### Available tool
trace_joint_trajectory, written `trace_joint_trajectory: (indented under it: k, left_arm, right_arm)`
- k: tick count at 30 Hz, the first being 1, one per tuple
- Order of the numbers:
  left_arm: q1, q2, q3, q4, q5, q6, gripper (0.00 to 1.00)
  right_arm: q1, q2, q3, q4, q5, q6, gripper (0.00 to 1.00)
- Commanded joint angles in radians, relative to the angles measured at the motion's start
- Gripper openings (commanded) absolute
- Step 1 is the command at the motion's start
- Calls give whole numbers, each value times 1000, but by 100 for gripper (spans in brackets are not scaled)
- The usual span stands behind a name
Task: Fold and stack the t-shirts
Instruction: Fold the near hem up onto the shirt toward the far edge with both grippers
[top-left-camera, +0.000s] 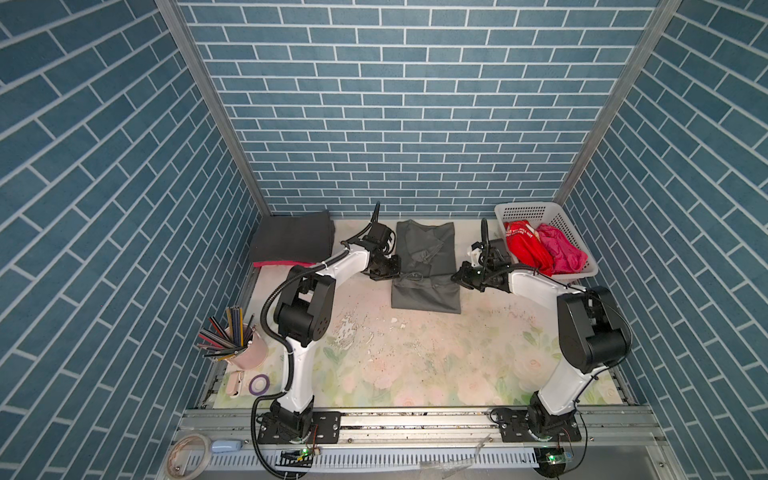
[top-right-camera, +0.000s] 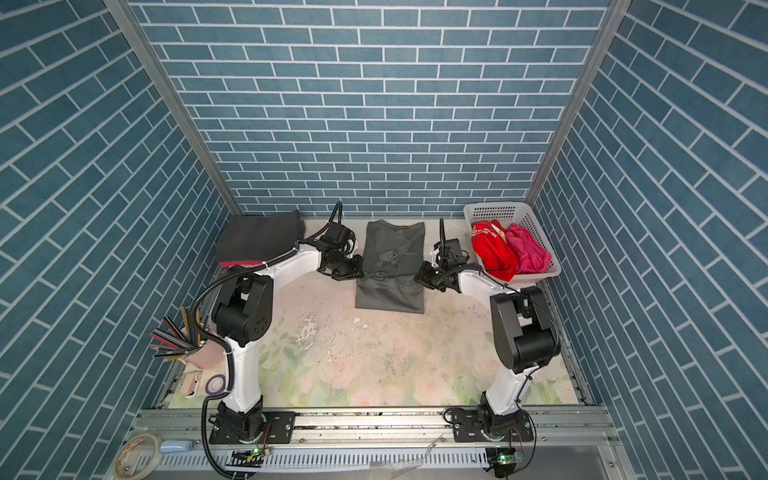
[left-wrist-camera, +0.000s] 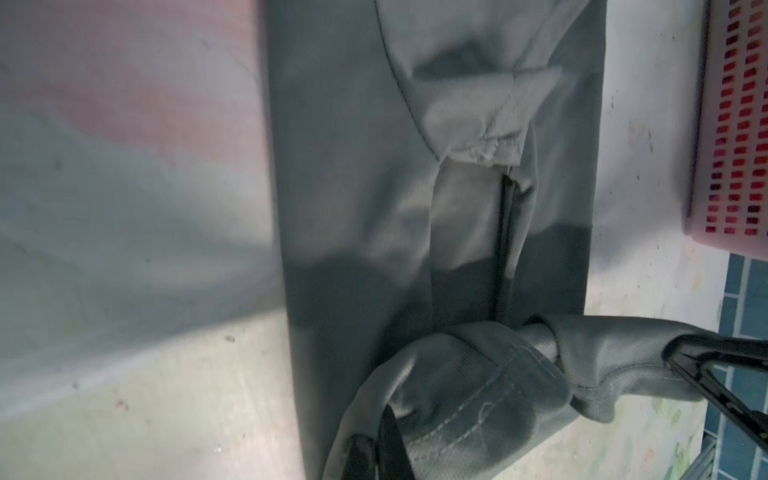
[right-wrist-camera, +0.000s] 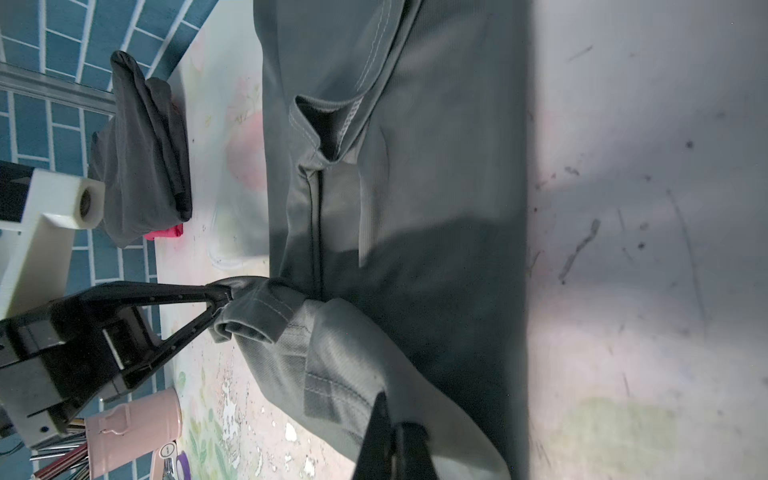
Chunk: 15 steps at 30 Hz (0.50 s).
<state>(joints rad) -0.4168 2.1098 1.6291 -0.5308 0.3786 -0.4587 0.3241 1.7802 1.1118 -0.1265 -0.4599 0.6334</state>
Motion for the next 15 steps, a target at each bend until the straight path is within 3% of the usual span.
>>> trace_joint_trajectory:
  k: [1, 15]
  left_arm:
    - [19, 67, 84, -71, -15, 13, 0]
    - [20, 266, 420, -224, -77, 40, 0]
  right_arm:
    - [-19, 53, 57, 14, -48, -46, 0]
    - [-71, 206, 189, 44, -98, -40, 0]
